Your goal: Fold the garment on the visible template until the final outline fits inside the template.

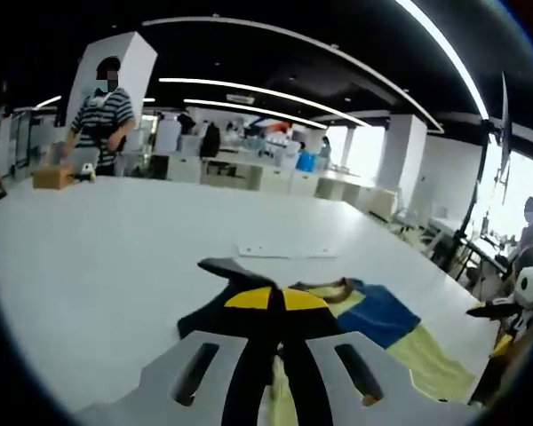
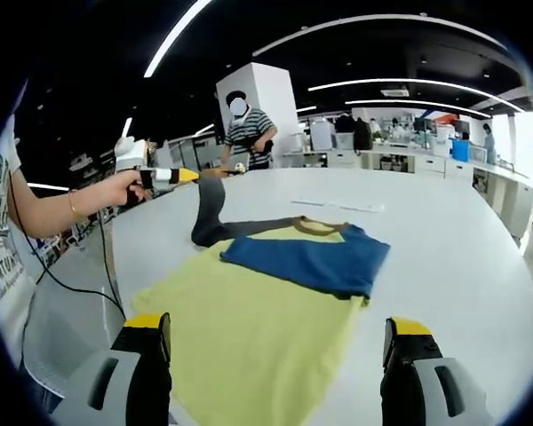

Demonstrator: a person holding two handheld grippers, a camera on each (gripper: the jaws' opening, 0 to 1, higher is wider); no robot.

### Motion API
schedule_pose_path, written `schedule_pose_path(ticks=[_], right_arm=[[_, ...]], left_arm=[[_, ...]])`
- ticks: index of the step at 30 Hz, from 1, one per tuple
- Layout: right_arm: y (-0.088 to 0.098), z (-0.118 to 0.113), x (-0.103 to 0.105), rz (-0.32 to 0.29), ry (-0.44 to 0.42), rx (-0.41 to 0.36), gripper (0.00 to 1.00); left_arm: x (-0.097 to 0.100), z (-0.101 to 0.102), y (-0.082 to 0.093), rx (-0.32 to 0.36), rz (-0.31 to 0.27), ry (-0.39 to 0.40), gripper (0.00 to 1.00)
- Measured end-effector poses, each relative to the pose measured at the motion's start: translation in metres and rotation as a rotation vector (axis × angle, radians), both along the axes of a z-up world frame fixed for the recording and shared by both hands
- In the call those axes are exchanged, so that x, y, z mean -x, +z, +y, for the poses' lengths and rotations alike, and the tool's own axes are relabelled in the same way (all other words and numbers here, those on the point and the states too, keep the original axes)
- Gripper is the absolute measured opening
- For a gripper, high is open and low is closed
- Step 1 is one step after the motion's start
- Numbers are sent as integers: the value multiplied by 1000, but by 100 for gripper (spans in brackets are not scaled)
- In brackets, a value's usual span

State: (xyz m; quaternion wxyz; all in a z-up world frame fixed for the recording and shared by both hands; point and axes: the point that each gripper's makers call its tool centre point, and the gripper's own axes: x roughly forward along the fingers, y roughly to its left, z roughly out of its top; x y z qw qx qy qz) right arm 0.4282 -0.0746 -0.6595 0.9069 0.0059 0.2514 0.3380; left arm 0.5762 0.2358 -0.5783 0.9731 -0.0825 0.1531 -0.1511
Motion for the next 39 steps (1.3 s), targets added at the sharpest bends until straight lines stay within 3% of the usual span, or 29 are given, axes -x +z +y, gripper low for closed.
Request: schedule_pose_path(ticks=[17,33,39], right_arm=[[-7,-1,5,22,2,3,99],[-17,-6,9,54,-1,7,99],[-18,-8,6,53,-12,12,99]], left_arm=[[-18,-68,7,53,-11,-101,0],[-32,-122,-8,41,19,-199,0],[-34,-138,-21,45,45,-231,0]])
